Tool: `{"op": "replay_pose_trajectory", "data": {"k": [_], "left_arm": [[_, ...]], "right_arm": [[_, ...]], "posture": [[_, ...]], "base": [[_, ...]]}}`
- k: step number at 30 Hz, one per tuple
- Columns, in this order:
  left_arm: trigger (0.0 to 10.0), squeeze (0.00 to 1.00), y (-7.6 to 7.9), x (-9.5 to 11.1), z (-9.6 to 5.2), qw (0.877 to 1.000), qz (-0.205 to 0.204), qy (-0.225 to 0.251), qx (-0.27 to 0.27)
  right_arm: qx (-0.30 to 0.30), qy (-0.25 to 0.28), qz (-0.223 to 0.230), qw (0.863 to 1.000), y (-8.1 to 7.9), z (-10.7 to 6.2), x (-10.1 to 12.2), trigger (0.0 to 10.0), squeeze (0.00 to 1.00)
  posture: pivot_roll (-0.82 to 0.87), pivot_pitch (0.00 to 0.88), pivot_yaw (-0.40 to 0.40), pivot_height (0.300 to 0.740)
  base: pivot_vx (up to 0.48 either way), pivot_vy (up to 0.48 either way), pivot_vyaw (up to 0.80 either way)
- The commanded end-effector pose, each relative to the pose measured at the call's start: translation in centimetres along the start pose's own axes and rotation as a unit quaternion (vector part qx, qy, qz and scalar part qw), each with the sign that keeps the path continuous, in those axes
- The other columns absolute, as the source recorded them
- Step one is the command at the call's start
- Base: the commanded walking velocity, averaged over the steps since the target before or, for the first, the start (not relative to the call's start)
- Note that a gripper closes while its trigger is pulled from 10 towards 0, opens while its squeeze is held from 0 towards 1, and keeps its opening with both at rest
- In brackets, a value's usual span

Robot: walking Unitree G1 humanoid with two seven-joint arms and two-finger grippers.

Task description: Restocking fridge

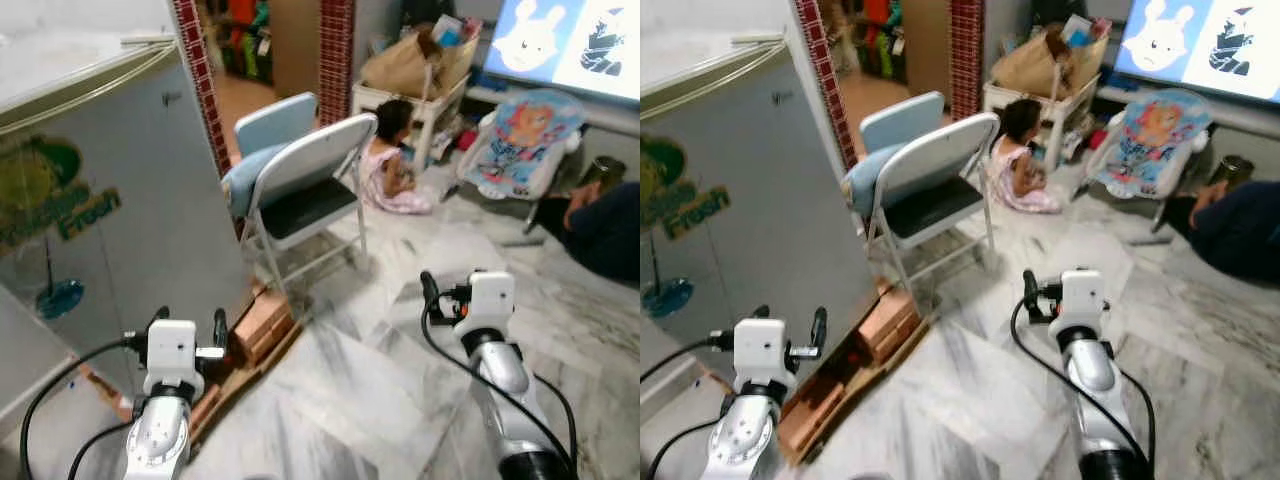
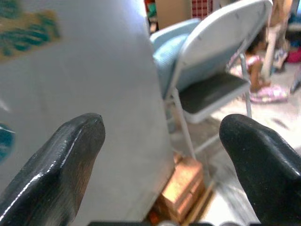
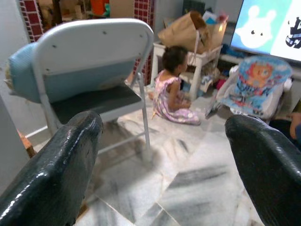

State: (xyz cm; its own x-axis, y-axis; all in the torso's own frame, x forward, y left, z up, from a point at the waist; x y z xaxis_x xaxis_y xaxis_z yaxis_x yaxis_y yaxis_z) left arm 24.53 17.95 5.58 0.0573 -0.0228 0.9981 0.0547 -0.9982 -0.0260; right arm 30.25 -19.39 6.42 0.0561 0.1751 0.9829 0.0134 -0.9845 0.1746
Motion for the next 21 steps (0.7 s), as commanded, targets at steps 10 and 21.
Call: {"op": "replay_pose_trajectory", "data": {"k": [10,21], "left_arm": [[10.0,0.0,-0.2,0.0,-0.1,1.0,0.003,-0.005,0.004],[10.0,0.0,-0.7,0.2,-0.4,0.999,0.004,0.007,0.035]], "right_arm": [[0.01,0.017,0.012,1.0,-0.5,1.2,1.4,10.0,0.0],[0.04,0.014,0.004,0.999,-1.1,1.7,1.6,10.0,0.0]], "posture": [[-0.01,0.007,-0.002,0.74],[0.01,0.011,-0.045,0.74]], "base": [[0.0,0.48,0.0],[0.0,0.213,0.0]]}}
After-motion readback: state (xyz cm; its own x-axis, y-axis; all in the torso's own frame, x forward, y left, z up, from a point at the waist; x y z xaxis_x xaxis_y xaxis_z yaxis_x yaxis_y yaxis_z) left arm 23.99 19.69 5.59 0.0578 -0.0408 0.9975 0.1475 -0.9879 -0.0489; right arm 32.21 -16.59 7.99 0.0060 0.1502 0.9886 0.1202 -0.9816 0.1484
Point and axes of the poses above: a point about 5 cm out from each wrist's last joint towards the gripper, its own z axis pointing out of the wrist towards the gripper, its own x axis along the axis of the wrist's last joint, y = z × x, the point moved 2 cm from there along z, pointing out of the wrist towards the gripper, and after that the axes turned 7 degrees about -z, right-handed, at the moved point
